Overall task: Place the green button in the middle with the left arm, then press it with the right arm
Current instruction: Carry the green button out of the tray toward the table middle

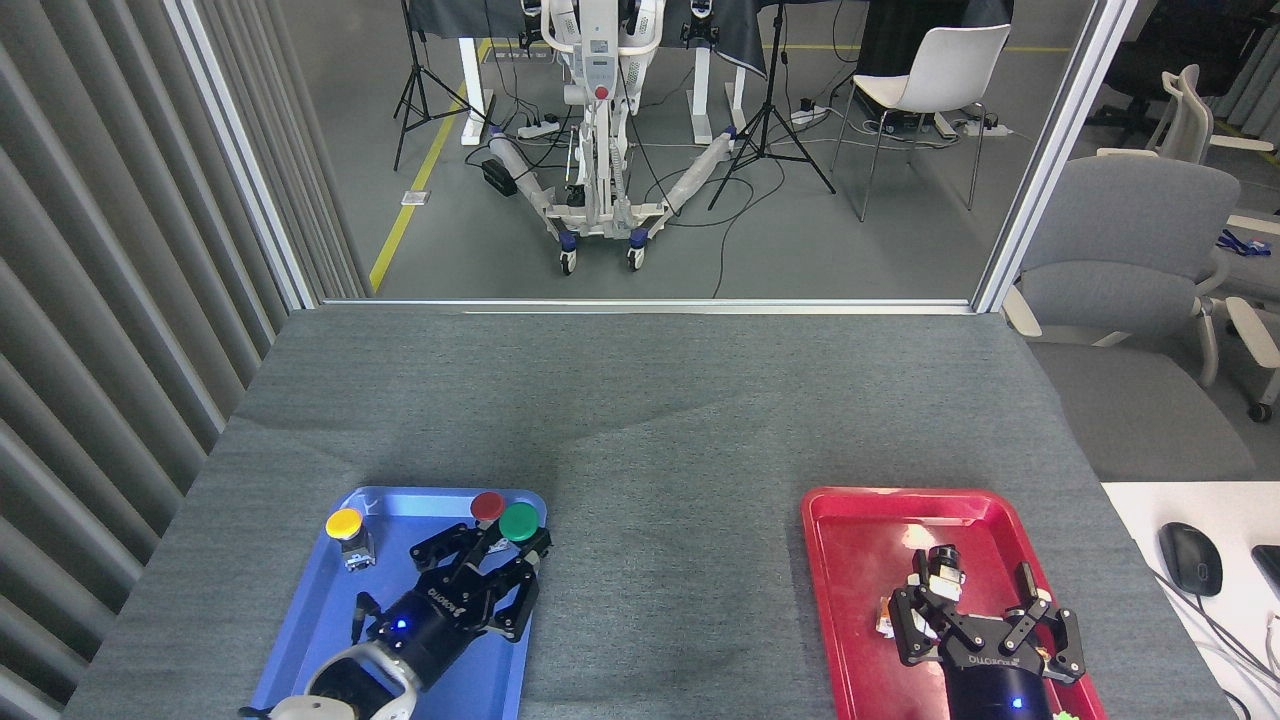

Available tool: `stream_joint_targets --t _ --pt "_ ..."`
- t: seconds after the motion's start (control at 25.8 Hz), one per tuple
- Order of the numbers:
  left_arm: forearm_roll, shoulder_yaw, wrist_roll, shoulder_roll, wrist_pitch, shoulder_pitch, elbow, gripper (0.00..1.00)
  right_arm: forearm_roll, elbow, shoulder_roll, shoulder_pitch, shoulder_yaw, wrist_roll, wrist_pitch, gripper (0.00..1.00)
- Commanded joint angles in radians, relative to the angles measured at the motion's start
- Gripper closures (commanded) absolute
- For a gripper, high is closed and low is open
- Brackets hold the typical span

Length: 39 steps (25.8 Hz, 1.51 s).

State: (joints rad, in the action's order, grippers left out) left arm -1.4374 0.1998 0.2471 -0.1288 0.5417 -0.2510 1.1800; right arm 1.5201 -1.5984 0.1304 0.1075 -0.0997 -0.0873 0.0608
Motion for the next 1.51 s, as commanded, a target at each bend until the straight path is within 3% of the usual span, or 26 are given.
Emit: stream_joint_targets --t 0.0,0.12,0.39,0.54,0.85,1.24,1.28,1.35,1.39,1.47 --pt "-0.001 0.158 -0.060 0.061 -0.013 -0.109 -0.143 0.99 0.000 0.000 0.000 0.000 0.000 0.000 0.001 0.01" --pt "-0.005 0.196 -0.060 0.121 -0.048 -0.155 -0.247 0.99 0.000 0.000 0.000 -0.002 0.000 0.000 0.001 0.01" --pt "-0.064 0.214 -0.058 0.202 -0.065 -0.172 -0.309 0.99 0.000 0.000 0.001 -0.002 0.000 0.000 0.001 0.01" --pt "-0.090 0.260 -0.037 0.258 -0.126 -0.215 -0.422 0.99 0.000 0.000 0.006 0.000 0.003 -0.002 -0.001 0.01" --pt "-0.090 0.262 -0.015 0.258 -0.140 -0.229 -0.461 0.94 0.000 0.000 0.003 -0.002 0.003 -0.002 -0.002 0.01" --pt "-0.078 0.282 0.031 0.241 -0.146 -0.221 -0.468 0.57 -0.001 0.002 0.008 0.000 0.003 -0.005 -0.007 0.01" --pt "-0.078 0.282 0.037 0.241 -0.144 -0.218 -0.468 0.48 -0.001 0.002 0.008 0.000 0.000 -0.005 -0.007 0.01" --pt "-0.077 0.280 0.049 0.242 -0.143 -0.206 -0.462 0.16 -0.001 0.002 0.009 0.000 0.000 -0.005 -0.007 0.01" --pt "-0.075 0.280 0.052 0.241 -0.143 -0.203 -0.459 0.06 -0.001 0.002 0.009 -0.002 -0.002 -0.005 -0.007 0.01" --pt "-0.072 0.280 0.052 0.241 -0.138 -0.198 -0.450 0.01 -0.001 0.002 0.012 -0.003 -0.002 -0.006 -0.007 0.01"
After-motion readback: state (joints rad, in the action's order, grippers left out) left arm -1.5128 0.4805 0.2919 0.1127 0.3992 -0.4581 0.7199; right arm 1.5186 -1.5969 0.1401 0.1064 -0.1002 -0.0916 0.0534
